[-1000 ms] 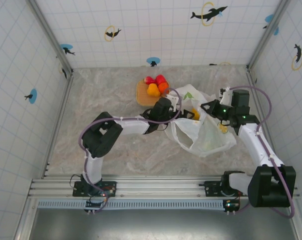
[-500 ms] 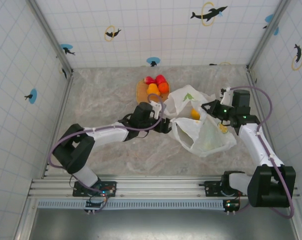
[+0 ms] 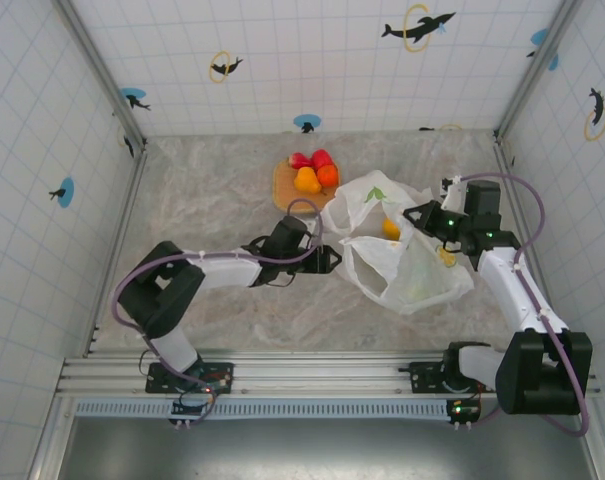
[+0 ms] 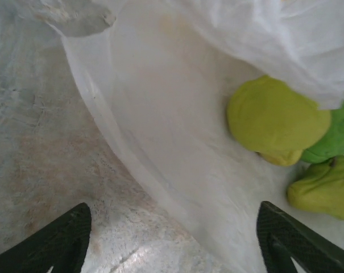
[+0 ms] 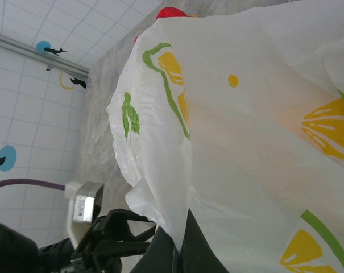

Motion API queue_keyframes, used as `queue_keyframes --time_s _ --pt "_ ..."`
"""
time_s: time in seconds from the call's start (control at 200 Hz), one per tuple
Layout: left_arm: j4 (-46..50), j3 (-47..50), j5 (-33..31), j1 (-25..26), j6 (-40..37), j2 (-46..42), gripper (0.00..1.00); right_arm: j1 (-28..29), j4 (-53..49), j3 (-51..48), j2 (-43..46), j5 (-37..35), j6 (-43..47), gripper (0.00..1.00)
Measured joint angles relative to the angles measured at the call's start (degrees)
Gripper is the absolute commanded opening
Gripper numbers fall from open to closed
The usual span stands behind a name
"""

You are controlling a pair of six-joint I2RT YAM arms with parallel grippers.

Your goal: Place the fruits into the plastic bag

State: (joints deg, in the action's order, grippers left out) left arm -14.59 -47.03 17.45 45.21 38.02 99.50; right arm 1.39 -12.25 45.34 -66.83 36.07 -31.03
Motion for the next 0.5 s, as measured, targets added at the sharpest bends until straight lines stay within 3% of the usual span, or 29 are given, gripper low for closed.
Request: queue_keyframes --time_s 0.12,0.34,0.5 --pt "-1.25 -2.45 1.25 0.11 1.95 3.45 0.47 0.0 -0.02 0.0 0.0 0.02 -0.02 0.0" --pt "-5.29 -4.59 6.08 0.24 3.41 5.22 0.03 -0.17 -2.58 0.2 0.0 -1.44 2.1 0.0" --pt "-5.7 -3.8 9.2 1.11 2.4 1.18 0.0 -0.28 -10.88 5.03 0.02 -6.75 7.28 0.0"
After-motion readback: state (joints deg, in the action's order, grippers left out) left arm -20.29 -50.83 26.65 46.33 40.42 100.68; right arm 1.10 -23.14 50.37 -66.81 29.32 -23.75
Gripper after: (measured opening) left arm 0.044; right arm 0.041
